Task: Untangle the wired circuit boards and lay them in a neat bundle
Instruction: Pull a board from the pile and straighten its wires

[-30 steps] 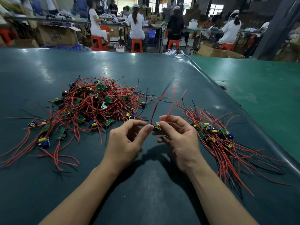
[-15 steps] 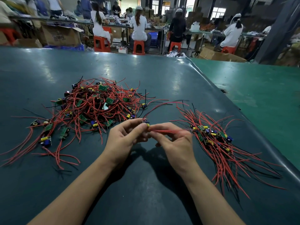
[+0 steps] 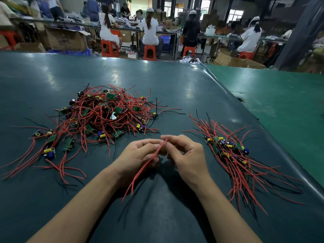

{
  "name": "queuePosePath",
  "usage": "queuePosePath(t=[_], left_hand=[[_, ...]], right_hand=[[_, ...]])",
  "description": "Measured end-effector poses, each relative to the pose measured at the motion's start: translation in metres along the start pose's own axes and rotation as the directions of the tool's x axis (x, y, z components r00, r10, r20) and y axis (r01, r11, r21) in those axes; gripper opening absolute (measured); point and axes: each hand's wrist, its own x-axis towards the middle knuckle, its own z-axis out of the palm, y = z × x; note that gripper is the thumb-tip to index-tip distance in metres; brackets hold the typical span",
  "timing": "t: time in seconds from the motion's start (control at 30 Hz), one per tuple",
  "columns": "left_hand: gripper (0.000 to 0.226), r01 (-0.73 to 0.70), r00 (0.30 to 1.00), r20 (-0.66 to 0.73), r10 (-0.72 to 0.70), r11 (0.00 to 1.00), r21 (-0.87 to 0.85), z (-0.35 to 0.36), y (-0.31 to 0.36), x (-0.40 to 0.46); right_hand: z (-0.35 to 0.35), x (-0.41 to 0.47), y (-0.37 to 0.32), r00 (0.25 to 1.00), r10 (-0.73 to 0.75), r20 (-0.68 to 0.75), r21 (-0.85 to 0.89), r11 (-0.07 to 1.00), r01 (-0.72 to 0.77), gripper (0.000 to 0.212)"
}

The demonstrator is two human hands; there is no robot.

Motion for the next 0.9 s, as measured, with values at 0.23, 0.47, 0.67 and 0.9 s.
queuePosePath(t=[0.23, 0.47, 0.67, 0.9], left_hand=[[0.028, -0.007, 0.994, 0.106, 0.005, 1.000, 0.019, 0.001, 0.001, -0.004], [0.021, -0.025, 0.970, 0.243, 0.007, 0.997, 0.070, 0.001, 0.003, -0.010], [0.024, -0.028, 0.939, 0.344, -0.010, 0.994, 0.104, -0.004, 0.004, -0.010], [0.024, -0.039, 0.949, 0.314, 0.011, 0.996, 0.083, -0.005, 0.001, -0.009]], right_hand=[[-0.003, 0.003, -0.004, 0.967, 0.254, -0.026, 0.333, 0.914, -0.231, 0.013], [-0.012, 0.014, -0.003, 0.904, 0.413, -0.110, 0.641, 0.725, -0.253, 0.015], [-0.022, 0.020, 0.001, 0.849, 0.469, -0.244, 0.713, 0.680, -0.171, 0.020], [-0.025, 0.020, -0.002, 0.818, 0.538, -0.205, 0.749, 0.624, -0.222, 0.022]])
